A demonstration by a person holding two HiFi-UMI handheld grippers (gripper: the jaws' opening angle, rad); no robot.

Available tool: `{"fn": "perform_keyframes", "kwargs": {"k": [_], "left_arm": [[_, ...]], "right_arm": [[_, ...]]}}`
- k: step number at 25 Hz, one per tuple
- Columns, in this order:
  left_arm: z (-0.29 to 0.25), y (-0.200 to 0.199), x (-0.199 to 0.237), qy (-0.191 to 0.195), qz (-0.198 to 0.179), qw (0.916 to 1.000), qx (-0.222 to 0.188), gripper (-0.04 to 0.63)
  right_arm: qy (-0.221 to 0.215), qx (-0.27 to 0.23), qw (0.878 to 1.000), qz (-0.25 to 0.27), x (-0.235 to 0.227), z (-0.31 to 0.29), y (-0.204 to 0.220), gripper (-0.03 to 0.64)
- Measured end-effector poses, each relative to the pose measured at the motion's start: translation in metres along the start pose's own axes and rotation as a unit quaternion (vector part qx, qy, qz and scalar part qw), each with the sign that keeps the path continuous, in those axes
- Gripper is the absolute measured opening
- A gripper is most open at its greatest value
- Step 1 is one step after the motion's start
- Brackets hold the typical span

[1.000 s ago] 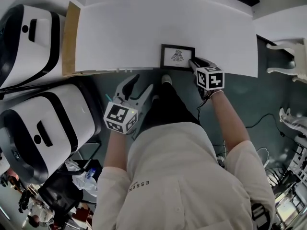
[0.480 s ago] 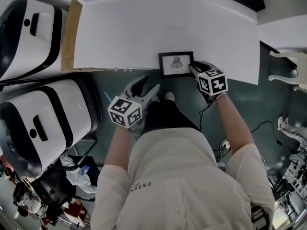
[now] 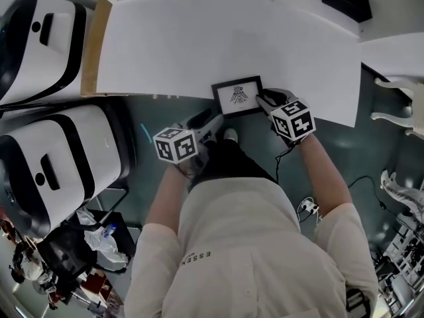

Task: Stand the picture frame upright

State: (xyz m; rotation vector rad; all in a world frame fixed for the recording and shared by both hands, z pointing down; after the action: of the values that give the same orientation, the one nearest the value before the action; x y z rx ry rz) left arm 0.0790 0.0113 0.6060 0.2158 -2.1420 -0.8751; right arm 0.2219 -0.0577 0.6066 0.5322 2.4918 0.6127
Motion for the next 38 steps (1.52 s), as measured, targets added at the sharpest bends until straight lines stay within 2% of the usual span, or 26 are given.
{"fn": "perform_keyframes", "kwargs": {"k": [3, 5, 11, 15, 19, 22, 23, 27, 30, 33, 38], "left_arm": [[-0.009, 0.0, 0.005, 0.019, 0.101, 0.9943, -0.03, 0.212], [-0.013, -0.003, 0.007, 0.031, 0.146, 0.9876, -0.048, 0.21], [-0.027, 0.005, 0.014, 0.049, 0.183, 0.9807, -0.05, 0.209], [-0.033, -0.001, 0.016, 0.074, 0.216, 0.971, -0.071, 0.192], [-0.036, -0.001, 0.014, 0.102, 0.228, 0.966, -0.067, 0.179], [-0.039, -0.004, 0.006, 0.13, 0.245, 0.9587, -0.064, 0.086], [-0.039, -0.005, 0.006, 0.135, 0.248, 0.9572, -0.064, 0.077], [-0.039, -0.009, -0.001, 0.157, 0.269, 0.948, -0.067, 0.074], [-0.037, -0.011, -0.004, 0.157, 0.263, 0.9497, -0.064, 0.074], [-0.034, -0.018, -0.005, 0.156, 0.244, 0.955, -0.064, 0.072], [-0.027, -0.033, -0.008, 0.162, 0.22, 0.9596, -0.066, 0.072]], "right_arm": [[-0.015, -0.003, 1.0, 0.006, 0.0, 0.001, 0.0, 0.123], [-0.021, -0.002, 1.0, 0.012, 0.0, 0.001, 0.0, 0.123], [-0.031, -0.003, 0.999, 0.023, 0.0, 0.001, -0.001, 0.123], [-0.035, 0.0, 0.999, 0.027, 0.0, 0.0, -0.002, 0.123], [-0.039, 0.002, 0.999, 0.027, 0.001, 0.0, -0.001, 0.123], [-0.04, 0.002, 0.999, 0.027, 0.001, 0.0, -0.002, 0.123], [-0.04, 0.002, 0.999, 0.027, 0.001, 0.0, -0.002, 0.123], [-0.046, 0.004, 0.998, 0.029, 0.001, 0.0, -0.002, 0.124], [-0.055, 0.007, 0.998, 0.034, 0.001, 0.0, -0.002, 0.123], [-0.073, 0.002, 0.997, 0.025, 0.002, 0.002, -0.005, 0.124], [-0.138, -0.024, 0.988, -0.065, 0.0, 0.014, -0.014, 0.126]]}}
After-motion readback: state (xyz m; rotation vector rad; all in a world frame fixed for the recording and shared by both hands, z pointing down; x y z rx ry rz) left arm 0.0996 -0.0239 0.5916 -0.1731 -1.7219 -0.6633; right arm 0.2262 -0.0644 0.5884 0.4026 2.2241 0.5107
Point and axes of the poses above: the fingertips, and each gripper's own axes: z backward along the fingers, x to its left, y out of its underside, the point moved 1 cm from there along z, backward along the fingers, and after that the axes turned 15 degrees about -z, right-handed, at the moved point
